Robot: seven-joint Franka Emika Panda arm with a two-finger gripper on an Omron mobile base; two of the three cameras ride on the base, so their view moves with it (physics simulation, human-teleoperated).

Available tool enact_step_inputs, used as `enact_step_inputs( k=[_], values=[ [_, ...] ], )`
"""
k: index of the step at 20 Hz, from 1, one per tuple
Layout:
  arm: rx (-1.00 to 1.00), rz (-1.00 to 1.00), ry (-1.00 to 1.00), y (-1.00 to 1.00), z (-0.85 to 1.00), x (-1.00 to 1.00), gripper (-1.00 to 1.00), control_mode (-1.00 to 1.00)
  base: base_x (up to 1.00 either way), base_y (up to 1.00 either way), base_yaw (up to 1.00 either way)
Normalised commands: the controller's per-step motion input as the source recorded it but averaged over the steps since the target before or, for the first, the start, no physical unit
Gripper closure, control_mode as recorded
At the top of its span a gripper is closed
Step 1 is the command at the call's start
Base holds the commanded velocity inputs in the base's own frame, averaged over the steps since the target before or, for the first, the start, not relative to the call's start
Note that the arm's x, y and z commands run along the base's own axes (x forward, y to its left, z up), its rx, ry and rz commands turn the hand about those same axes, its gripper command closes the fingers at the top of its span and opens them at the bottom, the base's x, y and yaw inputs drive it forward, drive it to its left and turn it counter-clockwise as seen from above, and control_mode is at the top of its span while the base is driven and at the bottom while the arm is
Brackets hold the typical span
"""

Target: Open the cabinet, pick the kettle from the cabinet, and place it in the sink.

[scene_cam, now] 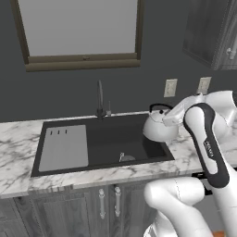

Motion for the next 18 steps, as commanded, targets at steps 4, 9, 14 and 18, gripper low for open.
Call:
enact_step_inputs(
  k=[4,9,14,18],
  values=[
    [-0.01,0.02,0.00,0.07,-0.11,0.39,1.00,-1.00,0.00,0.00,0.00],
    [0.00,0.05,0.01,0.05,-0.16,0.34,1.00,-1.00,0.00,0.00,0.00],
    [0.00,0.07,0.00,0.02,-0.21,0.29,1.00,-1.00,0.00,0.00,0.00],
    [0.00,0.07,0.00,0.01,-0.18,0.29,1.00,-1.00,0.00,0.00,0.00]
  ],
)
